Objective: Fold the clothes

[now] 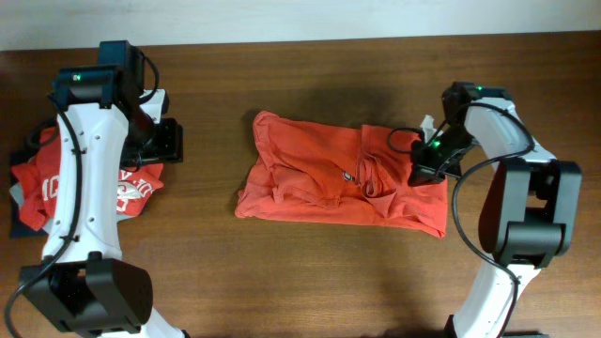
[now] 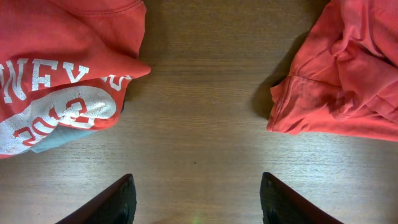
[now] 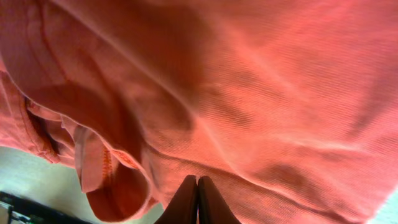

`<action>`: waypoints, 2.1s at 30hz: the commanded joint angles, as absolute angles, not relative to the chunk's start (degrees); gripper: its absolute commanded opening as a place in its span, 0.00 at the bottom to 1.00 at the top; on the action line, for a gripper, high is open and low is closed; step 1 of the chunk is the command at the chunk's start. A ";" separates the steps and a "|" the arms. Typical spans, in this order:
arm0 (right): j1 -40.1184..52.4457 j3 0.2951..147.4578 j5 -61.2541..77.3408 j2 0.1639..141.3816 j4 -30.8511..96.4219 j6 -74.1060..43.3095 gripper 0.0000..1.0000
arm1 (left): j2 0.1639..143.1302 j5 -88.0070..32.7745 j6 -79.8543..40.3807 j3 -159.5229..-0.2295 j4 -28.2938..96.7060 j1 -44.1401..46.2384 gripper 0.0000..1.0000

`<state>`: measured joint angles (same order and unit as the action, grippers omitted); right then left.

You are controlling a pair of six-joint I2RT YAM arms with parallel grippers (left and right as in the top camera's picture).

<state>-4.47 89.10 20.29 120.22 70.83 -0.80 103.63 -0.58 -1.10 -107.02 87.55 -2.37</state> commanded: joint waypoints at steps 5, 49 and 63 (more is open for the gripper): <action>3.33 87.94 21.89 119.42 67.61 -0.62 0.08 | 103.11 -0.19 -0.40 -106.80 87.42 -2.42 0.64; 9.02 79.20 33.61 117.36 59.70 9.47 0.04 | 103.11 -0.19 -0.40 -106.80 84.62 -2.42 0.79; 3.62 90.17 42.68 103.59 60.40 8.40 0.18 | 104.55 -21.61 6.35 -95.20 69.67 -2.22 0.95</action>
